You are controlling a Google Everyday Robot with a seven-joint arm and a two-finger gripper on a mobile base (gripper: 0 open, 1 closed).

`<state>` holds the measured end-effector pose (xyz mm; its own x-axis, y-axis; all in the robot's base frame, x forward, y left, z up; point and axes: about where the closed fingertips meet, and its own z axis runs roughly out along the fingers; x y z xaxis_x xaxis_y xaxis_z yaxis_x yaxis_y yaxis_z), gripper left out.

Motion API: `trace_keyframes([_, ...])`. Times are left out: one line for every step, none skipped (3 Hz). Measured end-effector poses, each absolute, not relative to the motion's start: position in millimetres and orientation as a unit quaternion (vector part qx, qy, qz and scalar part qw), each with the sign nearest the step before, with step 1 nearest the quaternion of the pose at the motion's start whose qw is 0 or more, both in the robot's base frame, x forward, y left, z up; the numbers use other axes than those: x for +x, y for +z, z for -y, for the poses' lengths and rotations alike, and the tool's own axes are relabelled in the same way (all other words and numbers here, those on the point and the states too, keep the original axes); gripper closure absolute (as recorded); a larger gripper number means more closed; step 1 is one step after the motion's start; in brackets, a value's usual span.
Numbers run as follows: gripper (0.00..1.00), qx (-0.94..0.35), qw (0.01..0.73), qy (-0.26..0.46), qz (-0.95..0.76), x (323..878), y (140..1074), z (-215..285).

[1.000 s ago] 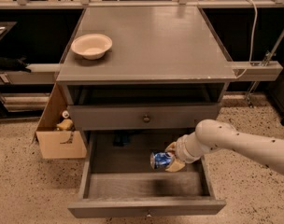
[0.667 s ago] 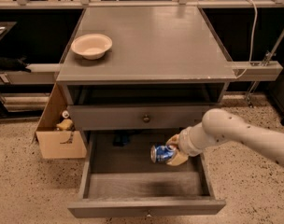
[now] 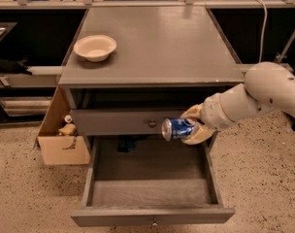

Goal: Pick pepsi can from middle drawer and place on counter

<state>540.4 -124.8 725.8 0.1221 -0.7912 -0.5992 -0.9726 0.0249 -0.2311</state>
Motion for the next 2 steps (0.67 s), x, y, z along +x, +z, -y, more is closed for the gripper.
trace_keyframes([1.00, -0.683, 0.308, 0.147, -0.646, 540.5, 725.7, 124.7])
trace_keyframes([1.00, -0.674, 0.324, 0.147, -0.647, 552.3, 740.4, 124.9])
